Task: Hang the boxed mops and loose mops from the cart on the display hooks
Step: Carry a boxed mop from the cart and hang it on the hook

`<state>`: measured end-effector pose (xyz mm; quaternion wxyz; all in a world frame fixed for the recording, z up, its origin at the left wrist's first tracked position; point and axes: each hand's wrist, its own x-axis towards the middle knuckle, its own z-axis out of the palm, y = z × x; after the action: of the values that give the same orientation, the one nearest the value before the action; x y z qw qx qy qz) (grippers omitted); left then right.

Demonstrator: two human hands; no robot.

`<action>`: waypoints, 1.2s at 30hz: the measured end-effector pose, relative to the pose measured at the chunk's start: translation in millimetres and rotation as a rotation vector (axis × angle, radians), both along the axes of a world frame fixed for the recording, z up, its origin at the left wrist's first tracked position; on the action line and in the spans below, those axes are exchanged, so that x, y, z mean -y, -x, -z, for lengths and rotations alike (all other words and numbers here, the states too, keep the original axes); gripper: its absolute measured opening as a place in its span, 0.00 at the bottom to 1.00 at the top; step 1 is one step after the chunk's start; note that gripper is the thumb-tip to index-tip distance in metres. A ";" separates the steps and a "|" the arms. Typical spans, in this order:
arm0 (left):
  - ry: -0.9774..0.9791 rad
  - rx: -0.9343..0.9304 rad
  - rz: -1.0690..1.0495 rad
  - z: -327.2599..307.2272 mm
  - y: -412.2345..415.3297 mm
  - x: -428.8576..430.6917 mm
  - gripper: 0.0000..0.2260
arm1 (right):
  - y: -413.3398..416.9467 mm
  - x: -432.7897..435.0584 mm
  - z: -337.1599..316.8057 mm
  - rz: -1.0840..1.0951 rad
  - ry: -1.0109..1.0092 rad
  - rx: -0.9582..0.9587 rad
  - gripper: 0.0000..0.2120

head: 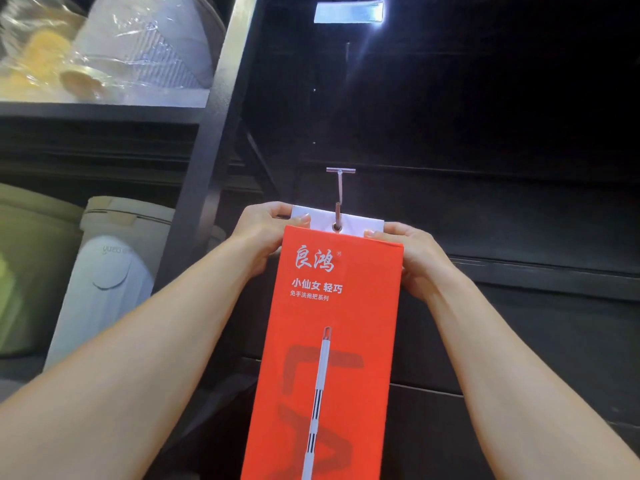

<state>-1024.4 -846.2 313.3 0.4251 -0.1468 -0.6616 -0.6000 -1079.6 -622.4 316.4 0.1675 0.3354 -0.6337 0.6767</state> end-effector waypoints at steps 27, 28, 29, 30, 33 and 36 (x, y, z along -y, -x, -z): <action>-0.024 0.049 0.017 10.7 177.3 12.5 0.09 | 155.8 11.0 4.1 0.164 -0.076 0.024 0.08; -0.037 0.051 0.029 11.2 184.4 13.3 0.09 | 161.5 11.7 4.2 0.171 -0.077 0.030 0.08; -0.044 0.056 0.039 11.5 189.7 13.7 0.09 | 166.6 12.6 4.2 0.184 -0.079 0.036 0.09; -0.045 0.060 0.045 11.8 194.7 14.0 0.09 | 171.2 13.2 4.3 0.197 -0.081 0.042 0.09; -0.038 0.075 0.053 13.0 205.7 15.2 0.10 | 180.6 14.9 4.8 0.231 -0.095 0.055 0.08; -0.043 0.097 0.064 14.1 210.7 16.4 0.07 | 182.7 14.3 3.4 0.258 -0.124 0.044 0.04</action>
<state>-1235.1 -862.6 299.2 0.3761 -0.1298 -0.6634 -0.6337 -1262.3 -636.7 313.0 0.2179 0.2459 -0.7157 0.6163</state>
